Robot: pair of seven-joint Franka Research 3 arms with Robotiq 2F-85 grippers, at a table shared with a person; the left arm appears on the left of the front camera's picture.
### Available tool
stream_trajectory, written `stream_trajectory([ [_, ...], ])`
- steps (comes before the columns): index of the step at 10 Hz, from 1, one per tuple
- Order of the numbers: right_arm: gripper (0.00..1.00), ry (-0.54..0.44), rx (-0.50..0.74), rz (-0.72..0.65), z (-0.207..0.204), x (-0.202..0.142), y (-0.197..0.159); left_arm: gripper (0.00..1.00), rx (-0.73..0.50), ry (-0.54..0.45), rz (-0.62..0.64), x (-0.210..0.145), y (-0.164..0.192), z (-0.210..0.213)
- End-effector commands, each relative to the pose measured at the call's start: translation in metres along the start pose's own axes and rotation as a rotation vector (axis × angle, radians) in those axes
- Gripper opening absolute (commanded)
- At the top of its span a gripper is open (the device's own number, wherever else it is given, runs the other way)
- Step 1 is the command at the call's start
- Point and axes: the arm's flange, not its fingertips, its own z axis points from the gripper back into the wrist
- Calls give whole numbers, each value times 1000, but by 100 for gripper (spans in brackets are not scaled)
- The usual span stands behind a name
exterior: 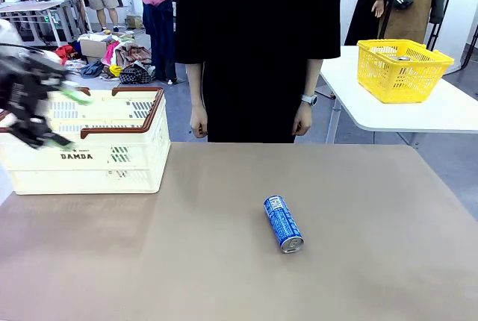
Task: Place the drinks into the Shopping basket.
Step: Pick up one drink and place it into the Shopping basket.
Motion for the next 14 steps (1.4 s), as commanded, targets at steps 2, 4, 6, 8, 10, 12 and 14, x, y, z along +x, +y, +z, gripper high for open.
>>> stream_trajectory([
  [2,100,-3,2,5,1,0,1,100,-77,-265,18,-36,9,-100],
  [4,100,-3,2,5,1,0,1,100,-16,-187,58,-22,9,-76],
  [6,100,-3,2,5,1,0,1,100,-16,-187,58,-22,9,-76],
  [8,100,-3,2,5,1,0,1,100,-30,-215,56,-21,9,-83],
  [10,100,-3,2,5,1,0,1,100,265,-250,33,-6,-77,-141],
  [12,100,-3,2,5,1,0,1,100,540,-203,-24,8,-165,-211],
  [14,100,-3,2,5,1,0,1,100,884,-178,8,18,-208,-279],
])
